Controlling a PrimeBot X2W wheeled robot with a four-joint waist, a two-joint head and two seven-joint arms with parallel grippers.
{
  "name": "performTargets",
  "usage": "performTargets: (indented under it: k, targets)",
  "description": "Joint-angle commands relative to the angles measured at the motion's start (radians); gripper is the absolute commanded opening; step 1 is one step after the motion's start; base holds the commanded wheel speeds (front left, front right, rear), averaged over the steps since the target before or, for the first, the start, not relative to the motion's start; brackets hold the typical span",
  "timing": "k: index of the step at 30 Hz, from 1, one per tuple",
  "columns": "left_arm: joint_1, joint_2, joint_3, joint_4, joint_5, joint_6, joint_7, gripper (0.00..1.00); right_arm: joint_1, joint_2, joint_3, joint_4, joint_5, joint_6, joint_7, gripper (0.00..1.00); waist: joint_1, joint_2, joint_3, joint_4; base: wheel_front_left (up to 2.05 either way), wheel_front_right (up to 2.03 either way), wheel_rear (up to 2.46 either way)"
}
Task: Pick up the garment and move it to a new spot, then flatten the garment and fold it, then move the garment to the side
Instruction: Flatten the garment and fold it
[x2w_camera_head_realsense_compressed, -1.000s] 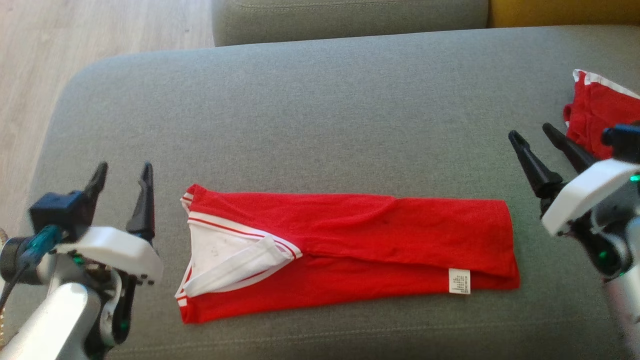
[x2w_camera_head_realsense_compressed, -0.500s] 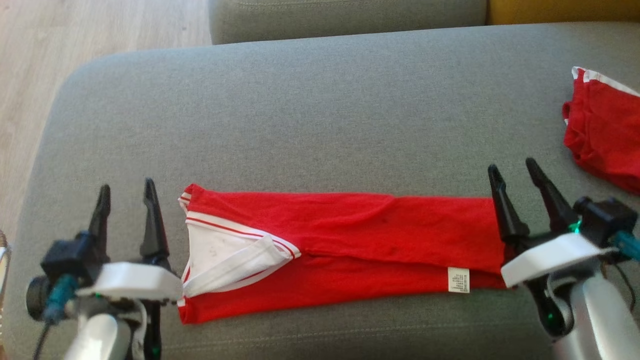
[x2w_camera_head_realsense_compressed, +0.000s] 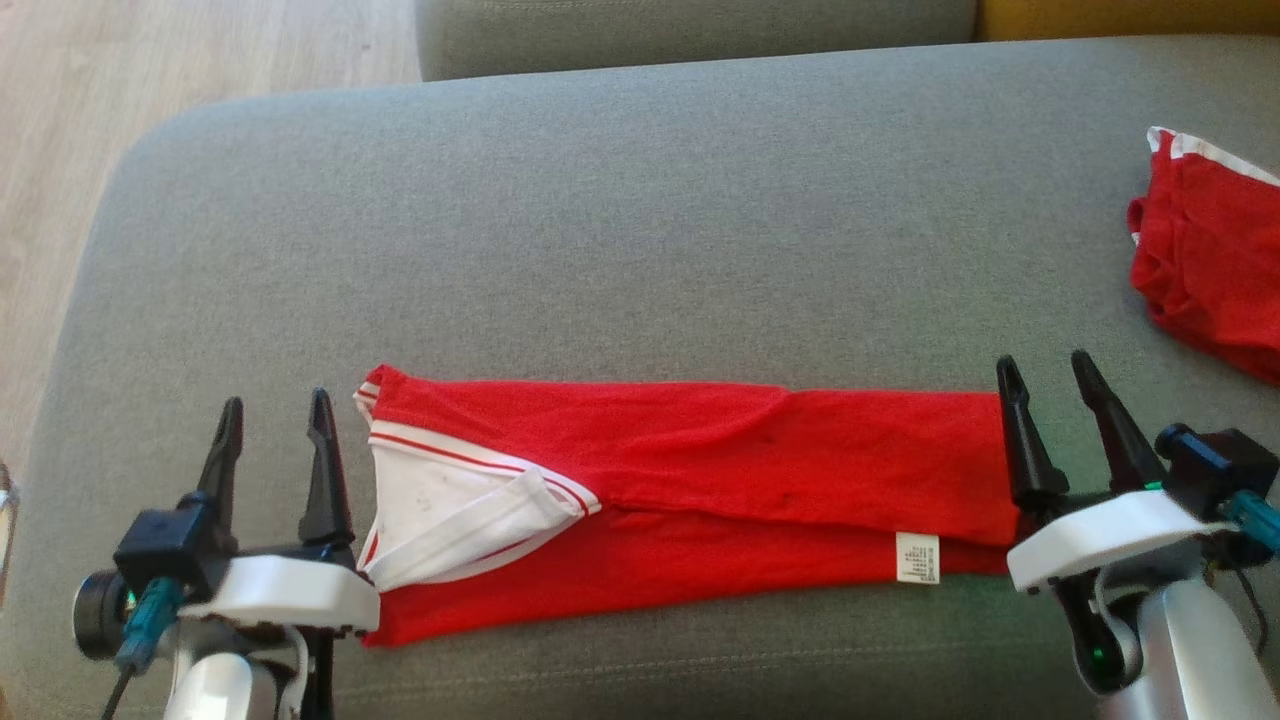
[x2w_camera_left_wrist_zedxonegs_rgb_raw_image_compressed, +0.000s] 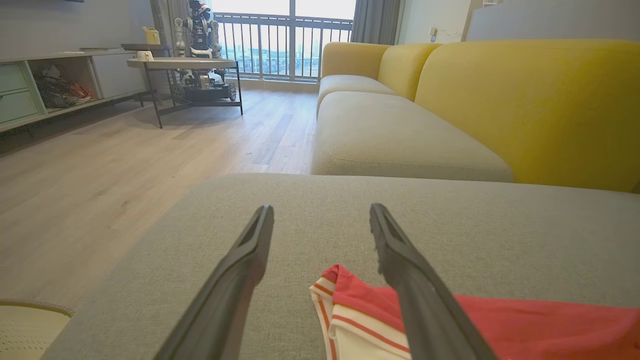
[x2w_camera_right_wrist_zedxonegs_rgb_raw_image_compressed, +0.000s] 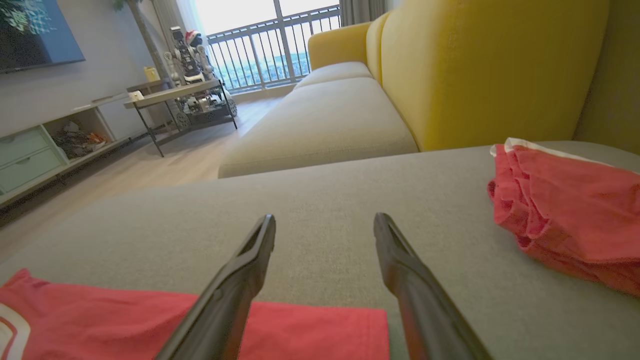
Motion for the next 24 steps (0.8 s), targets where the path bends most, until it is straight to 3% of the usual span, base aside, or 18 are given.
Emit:
performTargets:
  k: [1, 13, 24]
  targets:
    - [-0.043, 0.000, 0.047, -0.023, 0.014, -0.009, -0.012, 1.00, -0.014, 0.004, 0.012, -0.017, -0.012, 0.000, 0.007, 1.00, 0.0000, 0.0000, -0.001, -0.001, 0.00, 0.00, 0.00]
    - [-0.043, -0.034, 0.076, 0.007, 0.119, -0.083, -0.012, 1.00, -0.028, 0.008, -0.048, 0.189, 0.067, 0.000, 0.097, 1.00, 0.0000, 0.0000, 0.010, -0.004, 0.00, 0.00, 0.00]
    - [-0.053, -0.057, 0.101, 0.007, 0.149, -0.115, -0.012, 1.00, -0.094, 0.008, -0.031, 0.366, 0.076, 0.000, 0.077, 1.00, 0.0000, 0.0000, 0.029, 0.004, 0.00, 0.00, 0.00]
